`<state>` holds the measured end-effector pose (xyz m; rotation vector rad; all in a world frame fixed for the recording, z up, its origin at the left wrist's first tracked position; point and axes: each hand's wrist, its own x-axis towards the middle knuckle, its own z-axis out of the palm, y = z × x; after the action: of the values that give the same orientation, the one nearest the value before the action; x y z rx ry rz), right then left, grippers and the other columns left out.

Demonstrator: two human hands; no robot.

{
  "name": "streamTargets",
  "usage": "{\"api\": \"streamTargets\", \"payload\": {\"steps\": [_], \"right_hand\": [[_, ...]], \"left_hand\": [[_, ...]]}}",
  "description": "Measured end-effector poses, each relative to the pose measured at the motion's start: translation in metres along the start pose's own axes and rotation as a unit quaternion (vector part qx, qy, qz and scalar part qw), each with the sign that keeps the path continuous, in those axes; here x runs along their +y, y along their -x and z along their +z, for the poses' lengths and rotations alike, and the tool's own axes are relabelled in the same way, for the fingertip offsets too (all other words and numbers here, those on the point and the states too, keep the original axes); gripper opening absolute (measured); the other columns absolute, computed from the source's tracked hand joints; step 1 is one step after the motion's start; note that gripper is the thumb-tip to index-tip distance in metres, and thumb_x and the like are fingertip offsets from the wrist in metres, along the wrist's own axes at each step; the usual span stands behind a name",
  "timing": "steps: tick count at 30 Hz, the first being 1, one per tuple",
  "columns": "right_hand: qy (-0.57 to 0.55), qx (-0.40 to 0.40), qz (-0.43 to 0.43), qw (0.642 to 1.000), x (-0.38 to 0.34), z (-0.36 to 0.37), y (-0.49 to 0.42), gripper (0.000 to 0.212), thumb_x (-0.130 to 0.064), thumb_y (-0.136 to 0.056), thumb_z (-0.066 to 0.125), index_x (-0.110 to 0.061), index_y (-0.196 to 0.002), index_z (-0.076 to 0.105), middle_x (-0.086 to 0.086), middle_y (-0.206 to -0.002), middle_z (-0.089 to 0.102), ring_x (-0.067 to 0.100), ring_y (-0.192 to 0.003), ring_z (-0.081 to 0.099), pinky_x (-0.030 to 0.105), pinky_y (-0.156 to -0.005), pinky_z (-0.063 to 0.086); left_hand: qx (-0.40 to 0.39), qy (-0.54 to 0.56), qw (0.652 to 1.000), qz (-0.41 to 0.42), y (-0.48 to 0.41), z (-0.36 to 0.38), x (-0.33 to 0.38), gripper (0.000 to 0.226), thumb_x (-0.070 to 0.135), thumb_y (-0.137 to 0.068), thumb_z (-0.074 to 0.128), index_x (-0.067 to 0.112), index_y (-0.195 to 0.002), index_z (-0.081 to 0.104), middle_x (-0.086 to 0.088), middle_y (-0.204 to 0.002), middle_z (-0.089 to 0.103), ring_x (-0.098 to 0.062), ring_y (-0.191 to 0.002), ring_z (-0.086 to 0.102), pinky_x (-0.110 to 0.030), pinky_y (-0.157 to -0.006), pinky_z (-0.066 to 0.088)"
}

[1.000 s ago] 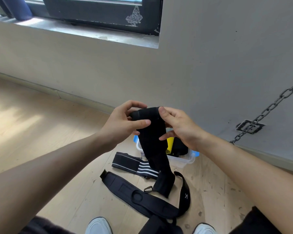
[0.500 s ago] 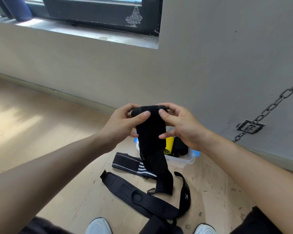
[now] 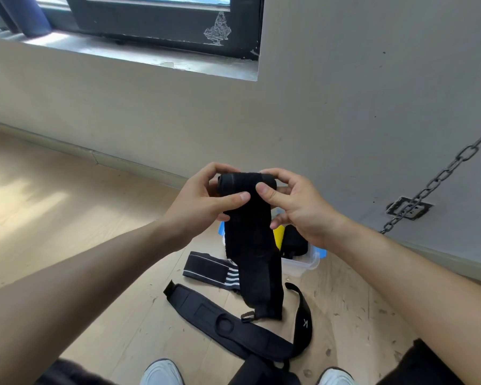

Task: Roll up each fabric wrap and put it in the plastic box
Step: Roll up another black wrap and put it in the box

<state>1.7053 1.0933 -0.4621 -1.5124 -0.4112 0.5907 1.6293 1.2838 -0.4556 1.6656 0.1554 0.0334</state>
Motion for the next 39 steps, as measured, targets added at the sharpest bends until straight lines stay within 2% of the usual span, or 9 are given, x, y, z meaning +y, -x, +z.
{"api": "streamTargets", "payload": {"steps": [5,9,15,20,23,25,31,34,39], "right_hand": [[-0.021,-0.001,-0.029,0.999,-0.0024,-0.0007,-0.0009,0.035,-0.014,-0.096,0.066,-0.013,-0.129,0.057,0.005,-0.099,0.073,0.018,-0.089,0.072,0.025,-0.050,0.053],[0.004,0.001,-0.061,0.998,-0.0020,-0.0029,-0.0013,0.032,-0.004,-0.094,0.067,-0.017,-0.122,0.059,0.002,-0.096,0.072,0.013,-0.084,0.070,0.027,-0.056,0.053],[0.034,-0.009,-0.075,0.997,-0.0014,-0.0020,-0.0011,0.037,0.008,-0.088,0.068,-0.016,-0.115,0.060,-0.004,-0.088,0.070,0.011,-0.081,0.066,0.027,-0.062,0.058],[0.030,-0.023,-0.007,0.999,-0.0052,-0.0043,0.0001,0.038,-0.023,-0.093,0.071,-0.024,-0.129,0.060,0.001,-0.111,0.072,0.015,-0.099,0.072,0.037,-0.060,0.061],[0.040,-0.028,0.025,0.998,-0.0073,-0.0024,-0.0004,0.040,-0.049,-0.094,0.059,-0.024,-0.123,0.064,0.007,-0.110,0.069,0.022,-0.091,0.073,0.039,-0.057,0.061],[0.052,-0.021,0.032,0.998,-0.0074,-0.0006,-0.0007,0.042,-0.054,-0.094,0.057,-0.023,-0.120,0.066,0.009,-0.110,0.067,0.024,-0.089,0.072,0.038,-0.056,0.061],[0.031,-0.018,0.005,0.999,-0.0066,-0.0007,0.0007,0.031,-0.038,-0.096,0.062,-0.014,-0.114,0.068,0.006,-0.099,0.066,0.017,-0.092,0.071,0.031,-0.049,0.057],[0.004,-0.020,-0.002,1.000,-0.0073,-0.0012,0.0015,0.029,-0.031,-0.094,0.066,-0.014,-0.118,0.067,0.004,-0.097,0.068,0.016,-0.092,0.072,0.030,-0.051,0.057],[0.021,-0.026,-0.028,0.999,-0.0064,-0.0021,0.0032,0.034,-0.013,-0.092,0.071,-0.017,-0.125,0.062,-0.003,-0.090,0.071,0.014,-0.085,0.071,0.031,-0.061,0.060]], "left_hand": [[-0.054,0.003,0.997,-0.063,0.0030,0.0008,0.0032,0.038,0.039,-0.095,0.065,0.028,-0.131,0.060,0.003,-0.115,0.075,-0.011,-0.102,0.074,-0.029,-0.067,0.058],[-0.076,-0.005,0.995,-0.069,0.0051,0.0004,0.0051,0.040,0.061,-0.094,0.055,0.038,-0.125,0.065,0.003,-0.108,0.076,-0.014,-0.089,0.074,-0.028,-0.060,0.056],[-0.013,0.007,0.999,-0.045,0.0025,0.0020,0.0028,0.021,0.039,-0.101,0.058,0.025,-0.115,0.066,0.001,-0.090,0.066,-0.018,-0.070,0.065,-0.022,-0.044,0.045],[-0.008,0.013,1.000,-0.026,0.0008,-0.0010,0.0031,0.022,0.027,-0.099,0.065,0.026,-0.121,0.065,0.000,-0.085,0.072,-0.020,-0.075,0.069,-0.020,-0.045,0.044],[-0.014,0.006,1.000,-0.009,0.0004,-0.0007,0.0021,0.026,0.022,-0.099,0.066,0.026,-0.125,0.063,-0.002,-0.088,0.072,-0.018,-0.080,0.068,-0.021,-0.047,0.046],[-0.032,0.010,0.999,0.001,0.0023,-0.0001,0.0000,0.029,0.018,-0.099,0.066,0.025,-0.127,0.062,0.002,-0.090,0.072,-0.013,-0.083,0.068,-0.022,-0.048,0.048],[-0.043,0.017,0.999,0.000,0.0040,0.0019,-0.0004,0.036,0.017,-0.097,0.067,0.023,-0.131,0.057,0.007,-0.094,0.072,-0.009,-0.088,0.068,-0.024,-0.052,0.050],[-0.045,0.012,0.997,-0.059,0.0016,0.0003,0.0017,0.043,0.038,-0.092,0.072,0.028,-0.131,0.058,0.005,-0.102,0.072,-0.009,-0.089,0.071,-0.026,-0.053,0.051],[-0.092,0.016,0.991,-0.101,0.0018,-0.0004,0.0013,0.050,0.062,-0.089,0.058,0.031,-0.128,0.065,0.003,-0.103,0.075,-0.016,-0.086,0.074,-0.029,-0.060,0.055]]}}
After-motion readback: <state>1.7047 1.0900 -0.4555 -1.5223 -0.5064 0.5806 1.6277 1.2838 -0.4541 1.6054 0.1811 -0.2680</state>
